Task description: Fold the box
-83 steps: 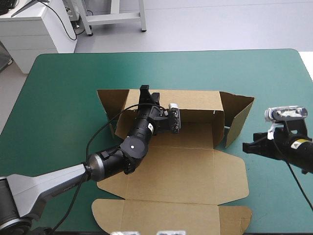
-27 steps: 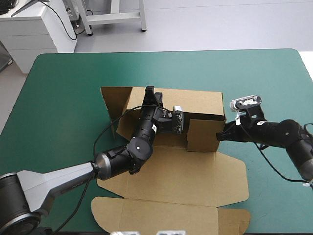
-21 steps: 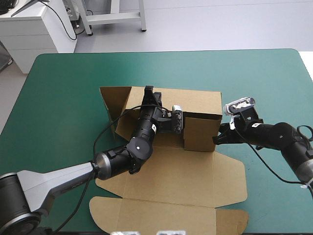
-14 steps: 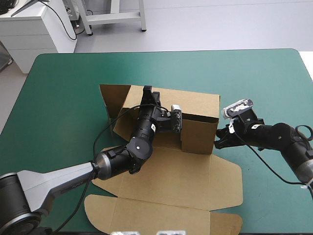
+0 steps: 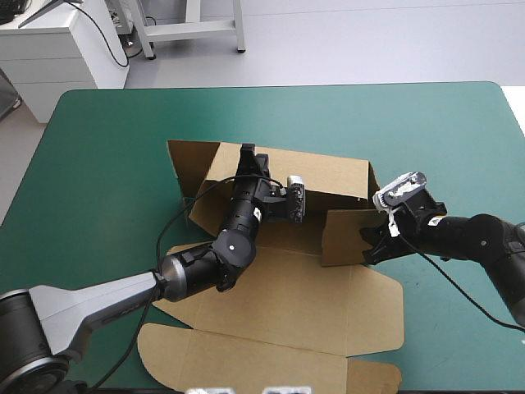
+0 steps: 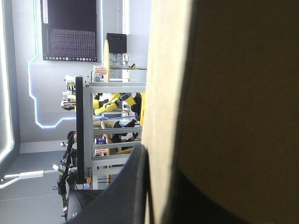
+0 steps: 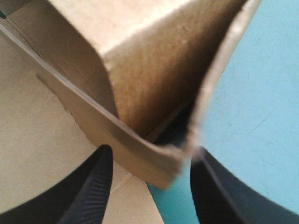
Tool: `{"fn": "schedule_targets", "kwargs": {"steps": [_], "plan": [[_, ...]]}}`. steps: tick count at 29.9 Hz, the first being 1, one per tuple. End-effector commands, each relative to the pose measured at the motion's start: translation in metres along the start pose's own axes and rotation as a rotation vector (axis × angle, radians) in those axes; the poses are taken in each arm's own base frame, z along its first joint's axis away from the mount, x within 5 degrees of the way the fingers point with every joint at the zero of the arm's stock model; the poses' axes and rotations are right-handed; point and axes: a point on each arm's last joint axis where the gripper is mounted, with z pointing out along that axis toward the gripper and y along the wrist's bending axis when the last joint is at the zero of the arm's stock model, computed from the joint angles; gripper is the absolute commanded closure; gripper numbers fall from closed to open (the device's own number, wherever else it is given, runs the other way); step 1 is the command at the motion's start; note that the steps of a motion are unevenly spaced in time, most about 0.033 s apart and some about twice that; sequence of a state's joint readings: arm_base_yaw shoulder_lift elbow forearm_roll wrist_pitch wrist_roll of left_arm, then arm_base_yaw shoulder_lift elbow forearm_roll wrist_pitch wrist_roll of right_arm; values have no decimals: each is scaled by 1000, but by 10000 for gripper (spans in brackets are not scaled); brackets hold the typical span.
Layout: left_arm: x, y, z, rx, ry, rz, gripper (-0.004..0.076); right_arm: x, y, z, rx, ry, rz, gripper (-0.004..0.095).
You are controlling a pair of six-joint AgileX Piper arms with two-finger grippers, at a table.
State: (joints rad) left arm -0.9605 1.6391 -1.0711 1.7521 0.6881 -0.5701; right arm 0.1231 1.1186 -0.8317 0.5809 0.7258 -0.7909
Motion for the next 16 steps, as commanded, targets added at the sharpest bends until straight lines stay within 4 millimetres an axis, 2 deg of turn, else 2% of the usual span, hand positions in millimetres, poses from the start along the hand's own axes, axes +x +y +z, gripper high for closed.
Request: {"fn": "schedule_targets", "kwargs": {"steps": [1,12,16], "plan": [[-2,17,-8,-60,-22,-20,731,-12,-1,-2,0,-69,31,428],[-3,17,-8,-58,-25,-20,731,-20,-22,37,57,-127,180,429],[-3,17,-8,-58,-25,-20,731,-22,-32,46,117,-160,208,469]]}}
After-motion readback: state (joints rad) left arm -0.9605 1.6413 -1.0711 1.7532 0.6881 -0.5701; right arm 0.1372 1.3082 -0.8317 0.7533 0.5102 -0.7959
